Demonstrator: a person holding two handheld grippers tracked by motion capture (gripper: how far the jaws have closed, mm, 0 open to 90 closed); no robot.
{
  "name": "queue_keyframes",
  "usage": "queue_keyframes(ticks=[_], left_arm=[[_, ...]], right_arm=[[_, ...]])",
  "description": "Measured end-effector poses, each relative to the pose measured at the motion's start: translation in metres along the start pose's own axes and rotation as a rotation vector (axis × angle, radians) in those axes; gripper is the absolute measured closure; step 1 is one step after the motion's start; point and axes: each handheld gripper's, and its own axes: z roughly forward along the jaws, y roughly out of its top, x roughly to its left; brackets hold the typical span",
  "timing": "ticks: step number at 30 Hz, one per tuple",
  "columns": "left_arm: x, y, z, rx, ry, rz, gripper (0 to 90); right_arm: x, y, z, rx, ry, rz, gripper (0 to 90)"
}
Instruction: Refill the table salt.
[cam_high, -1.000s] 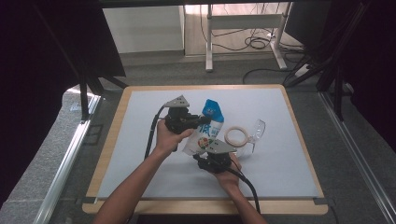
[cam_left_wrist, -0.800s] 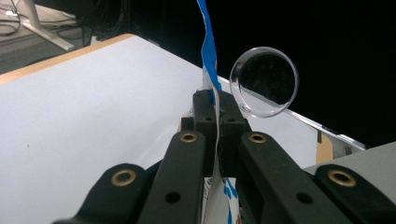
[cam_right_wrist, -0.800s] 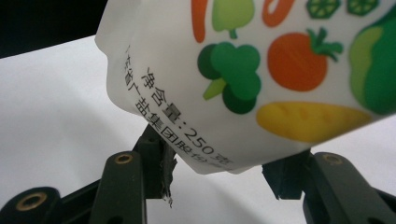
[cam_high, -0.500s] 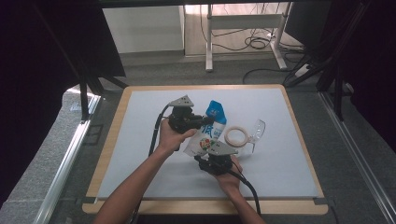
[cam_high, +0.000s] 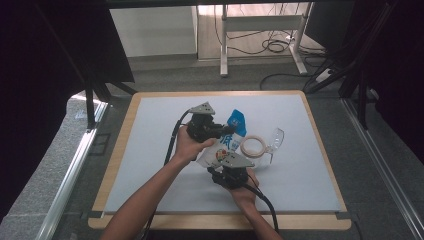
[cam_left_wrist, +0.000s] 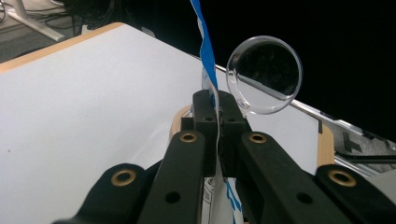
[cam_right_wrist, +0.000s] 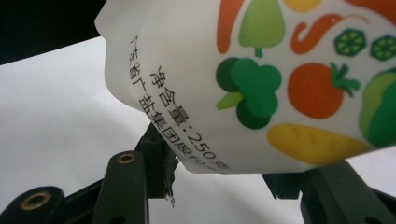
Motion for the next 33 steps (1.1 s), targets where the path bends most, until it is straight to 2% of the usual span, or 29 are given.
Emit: queue_keyframes(ticks=[10, 33], left_arm=[[0.001, 0.003, 0.012, 0.024, -0.01, -0.001, 89.6], [0.003, 0.011, 0.018, 0.044, -0.007, 0.013, 89.6]], right_arm=[[-0.002, -0.001, -0.002, 0.005, -0.012, 0.02, 51.9], [-0.003, 0.003, -0.007, -0.013, -0.001, 0.034, 52.1]])
